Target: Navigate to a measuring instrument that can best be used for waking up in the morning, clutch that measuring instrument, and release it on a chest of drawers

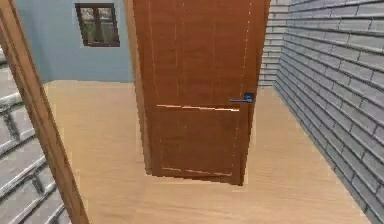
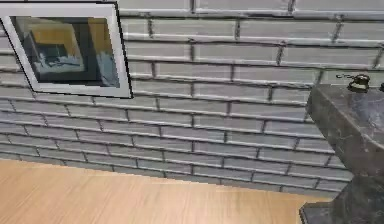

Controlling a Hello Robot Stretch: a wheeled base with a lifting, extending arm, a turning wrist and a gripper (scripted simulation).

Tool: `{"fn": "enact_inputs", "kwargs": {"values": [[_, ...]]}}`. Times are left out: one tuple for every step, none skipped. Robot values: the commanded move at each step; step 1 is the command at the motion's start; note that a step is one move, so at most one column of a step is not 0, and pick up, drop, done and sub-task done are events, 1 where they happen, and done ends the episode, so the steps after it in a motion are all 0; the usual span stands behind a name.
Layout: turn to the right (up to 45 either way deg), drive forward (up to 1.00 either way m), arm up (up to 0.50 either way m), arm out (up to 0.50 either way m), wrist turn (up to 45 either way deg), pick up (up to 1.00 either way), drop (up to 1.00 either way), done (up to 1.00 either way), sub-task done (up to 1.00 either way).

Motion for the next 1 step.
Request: {"fn": "enact_inputs", "kwargs": {"values": [[0.0,0.9,0.0,0.0,0.0,0.0,0.0,0.0,0.0]]}}
